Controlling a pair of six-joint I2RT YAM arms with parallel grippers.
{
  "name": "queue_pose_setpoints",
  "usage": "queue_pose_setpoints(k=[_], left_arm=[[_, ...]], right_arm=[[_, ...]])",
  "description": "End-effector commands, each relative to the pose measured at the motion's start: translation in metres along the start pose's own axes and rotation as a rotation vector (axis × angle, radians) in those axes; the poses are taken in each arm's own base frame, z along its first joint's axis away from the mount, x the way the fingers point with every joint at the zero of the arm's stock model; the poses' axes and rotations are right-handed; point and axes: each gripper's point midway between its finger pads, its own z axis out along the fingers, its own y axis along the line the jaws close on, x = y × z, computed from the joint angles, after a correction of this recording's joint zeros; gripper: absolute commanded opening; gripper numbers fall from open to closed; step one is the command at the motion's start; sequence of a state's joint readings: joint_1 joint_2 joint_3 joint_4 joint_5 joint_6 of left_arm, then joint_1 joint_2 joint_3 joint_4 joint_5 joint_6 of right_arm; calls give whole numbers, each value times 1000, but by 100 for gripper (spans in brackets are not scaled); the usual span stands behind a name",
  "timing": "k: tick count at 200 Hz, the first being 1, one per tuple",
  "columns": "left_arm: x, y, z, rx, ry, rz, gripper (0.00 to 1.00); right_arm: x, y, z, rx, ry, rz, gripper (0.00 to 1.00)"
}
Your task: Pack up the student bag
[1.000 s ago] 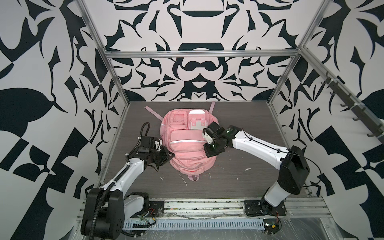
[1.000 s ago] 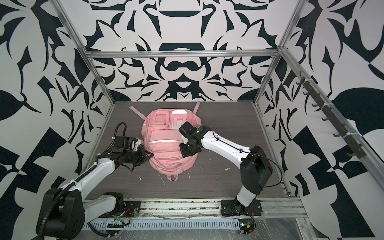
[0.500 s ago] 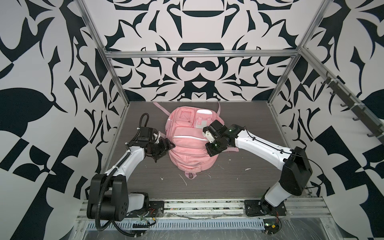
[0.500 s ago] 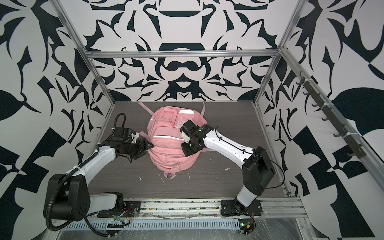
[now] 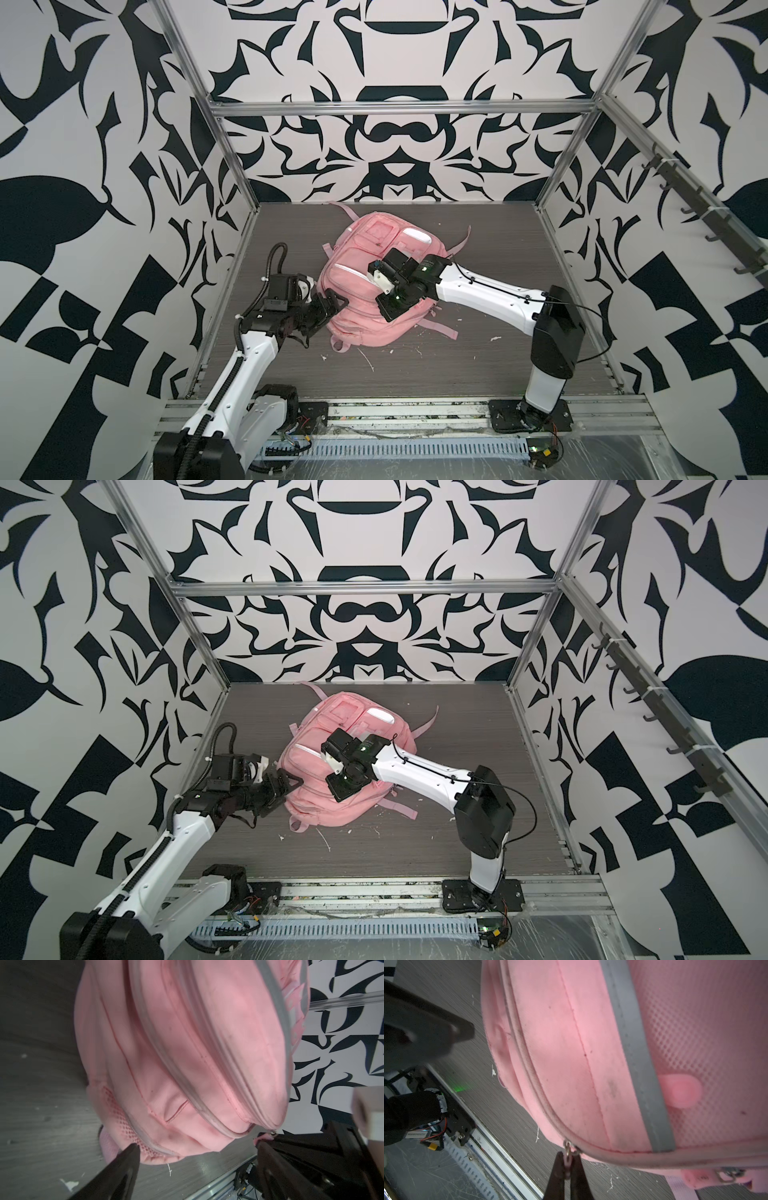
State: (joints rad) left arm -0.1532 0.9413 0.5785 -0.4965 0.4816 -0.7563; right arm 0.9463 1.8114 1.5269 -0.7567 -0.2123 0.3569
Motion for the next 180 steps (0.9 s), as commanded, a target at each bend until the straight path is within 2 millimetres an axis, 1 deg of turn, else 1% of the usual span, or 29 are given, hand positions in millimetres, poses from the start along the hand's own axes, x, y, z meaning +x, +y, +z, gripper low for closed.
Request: queue_pose_setpoints(k=[1, 29, 56, 86, 115, 127, 139, 158, 180], left_arm=[[-1, -8, 10, 54, 3, -76, 79], [-7, -14, 25, 75, 13, -80, 70], [-4, -16, 38, 63, 43, -51, 62], [-3, -11, 47, 47, 56, -50, 40], [-6, -11, 49, 44, 47, -44, 20], [-9, -12, 48, 34, 37, -30, 11], [-12, -11, 47, 19, 28, -15, 0], [-15, -8, 46, -7, 16, -7, 0], [-20, -3, 44, -21, -6, -14, 0]], right_arm=[[-25, 35, -19, -114, -94, -24, 0], [-24, 44, -12, -146, -84, -19, 0], [-21, 48, -8, -146, -84, -16, 0], [-17, 46, -9, -137, -90, -9, 0], [-11, 43, -14, -129, -94, -6, 0], [-6, 38, -17, -113, -92, -4, 0], [1, 28, -19, -84, -79, 6, 0], [10, 6, -25, -65, -76, 59, 0], [13, -20, -38, -46, -106, 112, 0]])
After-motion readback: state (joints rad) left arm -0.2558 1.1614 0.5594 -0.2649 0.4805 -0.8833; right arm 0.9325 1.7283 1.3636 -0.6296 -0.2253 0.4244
